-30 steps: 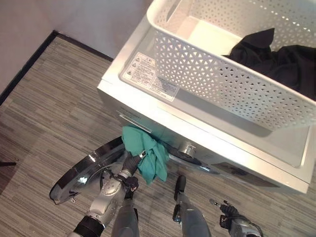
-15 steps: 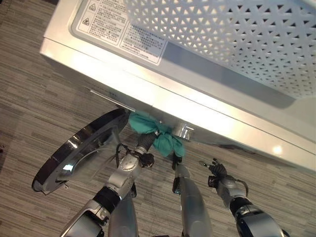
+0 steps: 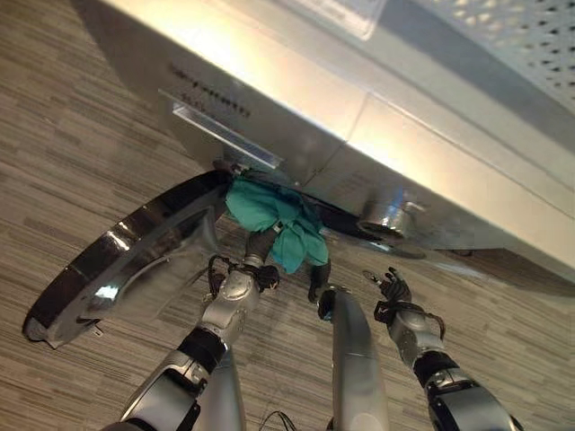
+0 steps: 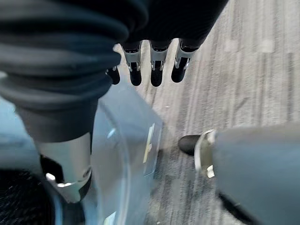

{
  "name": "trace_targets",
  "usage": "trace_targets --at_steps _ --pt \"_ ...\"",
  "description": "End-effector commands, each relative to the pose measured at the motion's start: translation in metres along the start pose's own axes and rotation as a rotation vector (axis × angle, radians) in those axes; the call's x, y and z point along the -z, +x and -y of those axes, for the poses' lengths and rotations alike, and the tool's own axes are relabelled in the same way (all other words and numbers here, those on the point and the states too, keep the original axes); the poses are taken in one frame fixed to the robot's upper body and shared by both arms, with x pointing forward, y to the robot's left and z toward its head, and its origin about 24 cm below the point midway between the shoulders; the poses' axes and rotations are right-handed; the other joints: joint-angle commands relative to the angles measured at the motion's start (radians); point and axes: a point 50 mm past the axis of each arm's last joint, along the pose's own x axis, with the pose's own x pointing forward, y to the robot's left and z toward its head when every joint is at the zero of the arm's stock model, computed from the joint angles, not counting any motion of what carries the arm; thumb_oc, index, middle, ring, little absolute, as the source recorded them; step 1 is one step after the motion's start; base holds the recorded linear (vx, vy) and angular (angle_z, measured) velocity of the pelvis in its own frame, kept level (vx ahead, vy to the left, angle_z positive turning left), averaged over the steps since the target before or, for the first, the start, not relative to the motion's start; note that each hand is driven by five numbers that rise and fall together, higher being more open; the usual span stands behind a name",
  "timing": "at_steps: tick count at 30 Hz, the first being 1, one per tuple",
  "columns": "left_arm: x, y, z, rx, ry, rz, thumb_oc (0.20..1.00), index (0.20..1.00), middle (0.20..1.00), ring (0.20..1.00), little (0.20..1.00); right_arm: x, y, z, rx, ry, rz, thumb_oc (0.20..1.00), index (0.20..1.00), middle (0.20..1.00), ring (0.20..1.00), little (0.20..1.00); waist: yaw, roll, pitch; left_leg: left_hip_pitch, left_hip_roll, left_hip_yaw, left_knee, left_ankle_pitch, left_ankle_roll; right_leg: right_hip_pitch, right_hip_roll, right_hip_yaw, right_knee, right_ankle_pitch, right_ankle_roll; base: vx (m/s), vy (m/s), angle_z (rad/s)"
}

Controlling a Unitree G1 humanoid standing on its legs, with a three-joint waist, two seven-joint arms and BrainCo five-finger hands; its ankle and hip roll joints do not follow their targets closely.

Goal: Grab the laundry basket,head to the washer,open it,put in the laundry and shut it.

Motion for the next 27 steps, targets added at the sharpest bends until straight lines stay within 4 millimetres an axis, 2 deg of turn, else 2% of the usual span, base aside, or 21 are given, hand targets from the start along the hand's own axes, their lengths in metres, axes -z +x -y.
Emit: trace_targets --at_steps 1,4,5,6,7,8,10,11,13,17,18,20,21,22,23,25,26,27 --pt "-0.029 0.021 0.028 0.004 -0.01 0.113 0.2 0.2 0.2 0.2 0.2 -0.005 -0.003 0.001 0.033 0.074 0.067 1.0 1.0 1.0 1.0 1.0 -0.019 -0.006 -0.046 -0.041 0.022 -0.056 -0.002 -0.044 0.02 -0.005 -0.033 0.044 0.014 -0.107 0.017 0.0 0.0 0.0" --pt "-0.056 0.042 0.039 -0.028 0.008 0.156 0.2 0.2 0.2 0.2 0.2 -0.018 -0.002 -0.016 -0.015 0.078 0.114 1.0 1.0 1.0 1.0 1.0 -0.055 -0.016 -0.055 -0.111 0.036 -0.062 0.047 -0.055 0.012 -0.08 -0.02 0.058 0.065 -0.119 0.01 0.0 0.0 0.0" --pt "-0.057 0.042 0.04 -0.027 0.007 0.157 0.2 0.2 0.2 0.2 0.2 -0.019 -0.001 -0.016 -0.016 0.077 0.115 1.0 1.0 1.0 1.0 1.0 -0.056 -0.015 -0.056 -0.114 0.036 -0.063 0.049 -0.055 0.012 -0.083 -0.02 0.059 0.067 -0.12 0.01 0.01 0.0 -0.06" --pt "-0.073 0.051 0.044 -0.037 0.005 0.186 0.2 0.2 0.2 0.2 0.2 -0.021 -0.001 -0.022 -0.032 0.076 0.122 1.0 1.0 1.0 1.0 1.0 -0.071 -0.017 -0.063 -0.134 0.046 -0.062 0.067 -0.061 0.009 -0.11 -0.01 0.065 0.082 -0.121 0.008 0.01 0.008 -0.09" --pt "-0.081 0.054 0.046 -0.042 0.006 0.205 0.2 0.2 0.2 0.2 0.2 -0.022 0.0 -0.024 -0.04 0.072 0.123 1.0 1.0 1.0 1.0 1.0 -0.078 -0.014 -0.065 -0.144 0.053 -0.059 0.073 -0.063 0.007 -0.123 -0.005 0.068 0.086 -0.122 0.007 0.01 0.008 -0.12" --pt "-0.082 0.054 0.046 -0.042 0.005 0.206 0.2 0.2 0.2 0.2 0.2 -0.023 0.0 -0.024 -0.041 0.072 0.125 1.0 1.0 1.0 1.0 1.0 -0.078 -0.014 -0.065 -0.146 0.054 -0.059 0.074 -0.063 0.007 -0.125 -0.005 0.068 0.087 -0.122 0.007 0.01 -0.006 -0.23" --pt "-0.106 0.062 0.053 -0.052 -0.003 0.259 0.2 0.2 0.2 0.2 0.2 -0.026 -0.001 -0.028 -0.059 0.069 0.138 1.0 1.0 1.0 1.0 1.0 -0.093 -0.005 -0.07 -0.159 0.072 -0.051 0.078 -0.064 0.0 -0.149 0.01 0.071 0.086 -0.116 0.007 0.01 -0.018 -0.27" --pt "-0.106 0.062 0.054 -0.052 -0.003 0.259 0.2 0.2 0.2 0.2 0.2 -0.026 -0.001 -0.028 -0.058 0.068 0.138 1.0 1.0 1.0 1.0 1.0 -0.093 -0.005 -0.07 -0.16 0.072 -0.051 0.078 -0.064 0.0 -0.15 0.01 0.072 0.086 -0.116 0.007 0.01 -0.02 -0.17" --pt "-0.13 0.066 0.052 -0.079 0.009 0.33 0.2 0.2 0.2 0.2 0.2 -0.032 -0.002 -0.029 -0.068 0.07 0.177 1.0 1.0 1.0 1.0 1.0 -0.112 0.005 -0.071 -0.171 0.096 -0.033 0.077 -0.066 -0.005 -0.173 0.027 0.076 0.072 -0.101 0.013 0.0 -0.019 -0.17" --pt "-0.156 0.068 0.05 -0.111 -0.021 0.407 0.2 0.2 0.2 0.2 0.2 -0.034 -0.006 -0.032 -0.088 0.056 0.206 1.0 1.0 1.0 1.0 1.0 -0.125 0.01 -0.072 -0.196 0.117 -0.027 0.094 -0.069 -0.008 -0.198 0.049 0.074 0.062 -0.088 0.02 0.0 -0.04 -0.34" --pt "-0.174 0.068 0.048 -0.136 -0.041 0.46 0.2 0.2 0.2 0.2 0.2 -0.036 -0.008 -0.035 -0.104 0.062 0.227 1.0 1.0 1.0 1.0 1.0 -0.137 0.014 -0.072 -0.207 0.131 -0.022 0.099 -0.072 -0.011 -0.212 0.059 0.075 0.057 -0.081 0.024 0.0 -0.081 -0.16" --pt "-0.193 0.068 0.046 -0.175 -0.051 0.512 0.2 0.2 0.2 0.2 0.2 -0.037 -0.011 -0.036 -0.112 0.069 0.247 1.0 1.0 1.0 1.0 1.0 -0.149 0.014 -0.077 -0.222 0.143 -0.022 0.108 -0.076 -0.013 -0.227 0.067 0.073 0.05 -0.078 0.027 0.0 -0.064 -0.15" --pt "-0.194 0.068 0.046 -0.175 -0.051 0.513 0.2 0.2 0.2 0.2 0.2 -0.038 -0.011 -0.036 -0.112 0.069 0.247 1.0 1.0 1.0 1.0 1.0 -0.149 0.015 -0.078 -0.224 0.144 -0.023 0.109 -0.077 -0.013 -0.229 0.068 0.073 0.05 -0.078 0.027 0.01 -0.053 -0.18" --pt "-0.203 0.068 0.044 -0.208 -0.077 0.531 0.2 0.2 0.2 0.2 0.2 -0.039 -0.012 -0.037 -0.115 0.075 0.26 1.0 1.0 1.0 1.0 1.0 -0.155 0.016 -0.082 -0.232 0.147 -0.025 0.112 -0.077 -0.016 -0.237 0.072 0.074 0.046 -0.076 0.028 0.0 -0.052 -0.14" --pt "-0.212 0.068 0.041 -0.245 -0.091 0.553 0.2 0.2 0.2 0.2 0.2 -0.043 -0.014 -0.04 -0.132 0.079 0.279 1.0 1.0 1.0 1.0 1.0 -0.165 0.015 -0.086 -0.239 0.154 -0.024 0.113 -0.076 -0.019 -0.245 0.076 0.072 0.044 -0.073 0.029 0.01 -0.084 -0.08" --pt "-0.246 0.069 0.027 -0.375 -0.163 0.585 0.2 0.2 0.2 0.2 0.2 -0.045 -0.019 -0.048 -0.17 0.071 0.306 1.0 1.0 1.0 1.0 1.0 -0.197 0.003 -0.104 -0.258 0.174 -0.025 0.121 -0.076 -0.029 -0.267 0.091 0.072 0.042 -0.067 0.029 0.01 -0.053 -0.07" --pt "-0.248 0.069 0.027 -0.375 -0.164 0.587 0.2 0.2 0.2 0.2 0.2 -0.046 -0.019 -0.049 -0.171 0.071 0.308 1.0 1.0 1.0 1.0 1.0 -0.198 0.003 -0.104 -0.259 0.174 -0.025 0.121 -0.075 -0.03 -0.269 0.092 0.073 0.042 -0.067 0.029 0.01 -0.037 -0.15" --pt "-0.263 0.067 0.022 -0.395 -0.191 0.613 0.2 0.2 0.2 0.2 0.2 -0.046 -0.021 -0.051 -0.186 0.069 0.316 1.0 1.0 1.0 1.0 1.0 -0.206 0.001 -0.112 -0.263 0.179 -0.027 0.12 -0.073 -0.033 -0.274 0.096 0.072 0.041 -0.064 0.03 0.02 -0.087 -0.22"
